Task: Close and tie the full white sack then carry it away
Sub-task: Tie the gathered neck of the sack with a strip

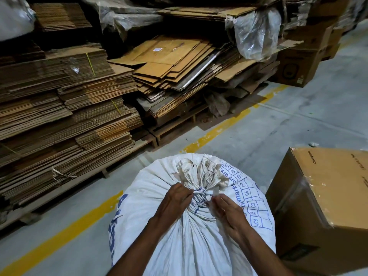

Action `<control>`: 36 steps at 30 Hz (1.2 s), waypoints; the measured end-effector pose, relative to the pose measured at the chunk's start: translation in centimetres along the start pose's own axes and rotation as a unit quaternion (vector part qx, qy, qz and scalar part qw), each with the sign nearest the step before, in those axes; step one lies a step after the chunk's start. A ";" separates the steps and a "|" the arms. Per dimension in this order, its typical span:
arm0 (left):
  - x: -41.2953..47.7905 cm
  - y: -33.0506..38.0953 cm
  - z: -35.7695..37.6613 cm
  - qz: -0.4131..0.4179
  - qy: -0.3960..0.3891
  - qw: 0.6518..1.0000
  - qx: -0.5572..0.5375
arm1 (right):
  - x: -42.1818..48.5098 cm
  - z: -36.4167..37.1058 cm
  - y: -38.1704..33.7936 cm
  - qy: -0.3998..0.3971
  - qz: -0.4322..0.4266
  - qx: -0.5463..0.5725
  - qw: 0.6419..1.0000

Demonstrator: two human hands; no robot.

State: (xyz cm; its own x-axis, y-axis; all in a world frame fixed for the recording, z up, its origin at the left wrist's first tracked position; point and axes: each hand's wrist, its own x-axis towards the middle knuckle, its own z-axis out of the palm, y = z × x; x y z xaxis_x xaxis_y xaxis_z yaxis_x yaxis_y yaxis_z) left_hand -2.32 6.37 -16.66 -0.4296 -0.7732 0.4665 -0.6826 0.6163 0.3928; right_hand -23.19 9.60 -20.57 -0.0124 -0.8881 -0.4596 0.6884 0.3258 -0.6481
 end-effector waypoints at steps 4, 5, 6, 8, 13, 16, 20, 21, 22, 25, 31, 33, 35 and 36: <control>0.1 -0.2 -0.1 0.004 -0.045 0.999 -0.007 | 0.9 0.9 -0.6 0.016 0.069 0.099 0.993; 0.1 -0.2 -0.3 -0.003 -0.058 0.998 -0.016 | 1.1 0.9 -0.8 0.008 0.070 0.086 0.994; 0.1 -0.4 -0.4 -0.009 -0.072 0.997 -0.025 | 1.1 0.8 -1.1 -0.008 0.070 0.061 0.996; 0.2 -0.9 -0.9 -0.018 -0.094 0.994 -0.043 | 1.0 0.4 -1.8 -0.050 0.075 0.014 0.996; 0.7 -1.2 -1.3 -0.041 -0.118 0.989 -0.076 | 1.5 -1.3 -2.7 -0.090 0.117 -0.015 0.989; 1.1 -0.9 -0.5 -0.041 -0.119 0.990 -0.057 | 1.9 -1.7 -2.0 -0.064 0.057 -0.134 0.987; 1.2 -0.7 0.9 -0.044 -0.121 0.991 -0.024 | 2.8 -1.8 -0.3 -0.002 -0.098 -0.289 0.952; 1.2 -0.6 1.2 -0.047 -0.122 0.991 -0.019 | 2.8 -1.7 0.0 0.007 -0.121 -0.273 0.954; 1.3 -0.5 1.6 -0.051 -0.124 0.991 -0.016 | 2.8 -1.6 0.3 0.010 -0.134 -0.269 0.954; 1.9 0.2 2.1 -0.062 -0.143 0.988 -0.014 | 2.7 -1.8 0.8 0.012 -0.148 -0.253 0.956; 2.2 0.5 2.6 -0.076 -0.166 0.983 0.007 | 2.0 -2.1 1.2 0.037 -0.137 -0.304 0.942; 2.1 0.5 2.7 -0.086 -0.170 0.982 0.008 | 1.9 -2.1 1.3 0.047 -0.121 -0.314 0.941; 2.2 0.7 2.6 -0.092 -0.174 0.980 0.004 | 2.1 -2.1 1.4 0.059 -0.125 -0.328 0.935; 2.3 0.9 2.5 -0.092 -0.177 0.980 0.004 | 2.4 -2.5 1.7 0.065 -0.138 -0.340 0.928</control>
State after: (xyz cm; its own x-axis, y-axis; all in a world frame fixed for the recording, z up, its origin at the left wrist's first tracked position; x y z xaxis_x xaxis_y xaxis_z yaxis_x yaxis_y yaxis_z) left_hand -5.47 4.76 -17.19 -0.4756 -0.8757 0.0833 -0.7720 0.4609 0.4376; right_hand -23.90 8.80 -24.27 -0.2377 -0.9358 -0.2605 0.0302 0.2609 -0.9649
